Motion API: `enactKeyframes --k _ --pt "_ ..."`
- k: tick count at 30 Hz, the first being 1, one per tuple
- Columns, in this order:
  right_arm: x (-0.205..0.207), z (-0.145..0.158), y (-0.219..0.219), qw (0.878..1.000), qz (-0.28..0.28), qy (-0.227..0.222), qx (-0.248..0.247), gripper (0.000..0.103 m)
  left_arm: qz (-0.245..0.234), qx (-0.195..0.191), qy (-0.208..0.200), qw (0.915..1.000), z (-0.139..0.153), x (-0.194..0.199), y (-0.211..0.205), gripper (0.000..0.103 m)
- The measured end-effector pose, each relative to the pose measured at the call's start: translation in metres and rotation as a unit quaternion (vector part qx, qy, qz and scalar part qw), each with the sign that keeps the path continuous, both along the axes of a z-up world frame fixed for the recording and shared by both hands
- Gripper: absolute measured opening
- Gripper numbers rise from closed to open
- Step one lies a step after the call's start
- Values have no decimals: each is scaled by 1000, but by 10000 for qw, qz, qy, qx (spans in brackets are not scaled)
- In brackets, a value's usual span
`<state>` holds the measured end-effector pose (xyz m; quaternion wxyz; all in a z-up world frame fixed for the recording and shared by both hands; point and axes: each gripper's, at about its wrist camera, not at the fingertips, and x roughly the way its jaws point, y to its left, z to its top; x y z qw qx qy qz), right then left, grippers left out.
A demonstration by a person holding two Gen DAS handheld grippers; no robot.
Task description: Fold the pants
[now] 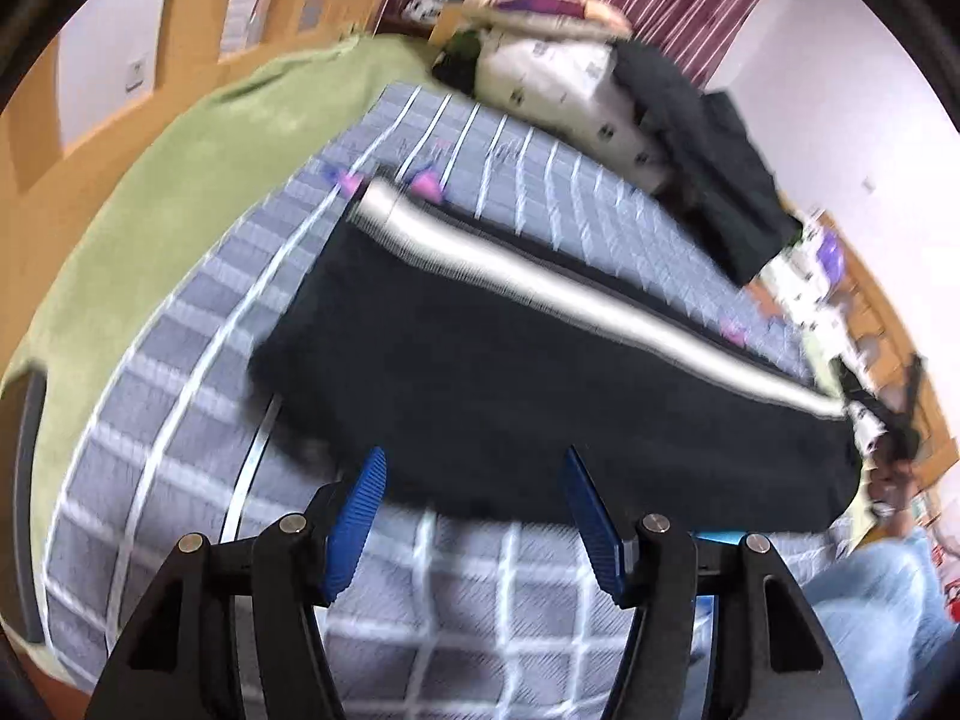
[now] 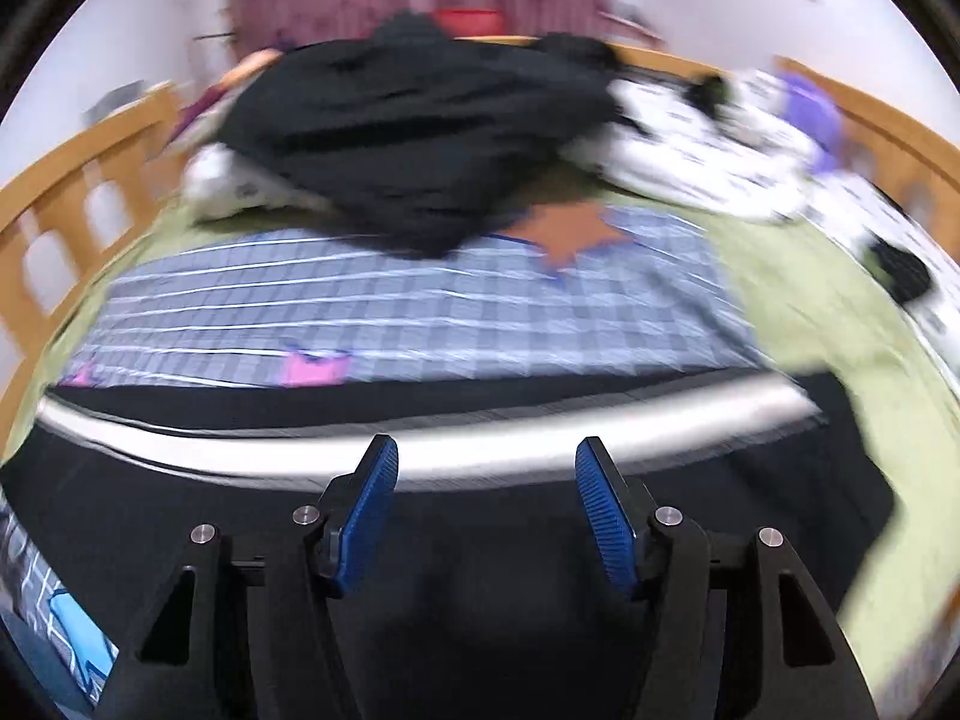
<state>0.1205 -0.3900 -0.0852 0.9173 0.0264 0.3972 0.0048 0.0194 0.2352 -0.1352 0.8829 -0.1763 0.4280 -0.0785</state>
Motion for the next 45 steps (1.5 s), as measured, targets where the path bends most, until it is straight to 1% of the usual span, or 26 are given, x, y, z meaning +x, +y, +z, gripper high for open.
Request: enactKeyframes --k 4,6,9,11,12,14,15,17,22,25,26,27,28,29,30,32,33,34,36,37,39,40,41,42,43,45 --pt "47 -17 51 9987 414 217 177 60 358 180 -285 9988 22 40 -4 59" --pt "62 -24 74 9974 648 260 158 60 664 475 -253 9963 26 69 -7 59" --pt "76 -37 109 9940 1047 314 -106 60 920 913 -125 9915 23 114 -9 59" --pt "84 -47 128 9905 1303 391 -178 60 820 1253 13 9887 19 140 -9 59" --pt "84 -49 132 9894 1386 408 -148 60 731 1513 44 9858 16 152 -9 59" --pt "89 -58 144 9858 1617 437 -100 60 699 1884 92 9796 10 166 -8 59" --pt "90 -61 147 9850 1663 441 -105 60 636 1962 124 9784 4 173 -7 59" --pt "94 -70 153 9832 1757 483 -115 60 588 1947 157 9790 -3 177 -6 59" --pt "104 -96 169 9764 1972 860 -212 60 802 1491 383 9848 -25 181 6 59" --pt "103 -98 173 9737 2091 873 -225 58 826 1326 355 9871 -32 180 10 57" --pt "104 -98 173 9729 2118 905 -224 53 857 1312 322 9871 -32 180 11 54" --pt "104 -98 174 9719 2157 918 -220 43 913 1304 285 9868 -31 180 12 43" --pt "103 -98 175 9708 2201 918 -242 35 946 1293 254 9868 -31 181 12 31" --pt "102 -97 177 9694 2269 890 -302 17 1004 1301 227 9861 -30 182 14 29" --pt "101 -96 178 9684 2307 878 -363 10 943 1227 156 9878 -28 182 14 21" --pt "96 -92 182 9658 2409 767 -574 5 815 1304 -17 9881 -21 179 11 20" --pt "92 -88 182 9656 2435 622 -663 4 757 1377 -175 9874 -16 175 10 19" --pt "87 -81 180 9672 2424 439 -618 4 744 1359 -281 9875 -11 172 11 18" --pt "81 -66 173 9699 2398 198 -385 4 813 1084 -500 9895 -1 165 19 17" --pt "80 -61 171 9706 2386 109 -304 4 834 997 -533 9901 2 166 22 17" --pt "84 -52 164 9734 2288 -55 -52 4 967 944 -409 9900 -1 176 27 17" --pt "89 -52 162 9749 2224 -70 36 4 1039 896 -238 9903 -9 184 29 17" --pt "95 -56 162 9757 2192 -15 70 4 1057 925 -114 9900 -16 188 28 17" --pt "101 -64 166 9764 2157 85 45 4 1067 1102 118 9881 -28 195 25 17" --pt "107 -73 168 9768 2130 217 4 4 1060 1269 219 9860 -36 198 21 18" --pt "117 -99 176 9767 2062 577 -150 5 1063 1645 227 9804 -43 199 12 21"
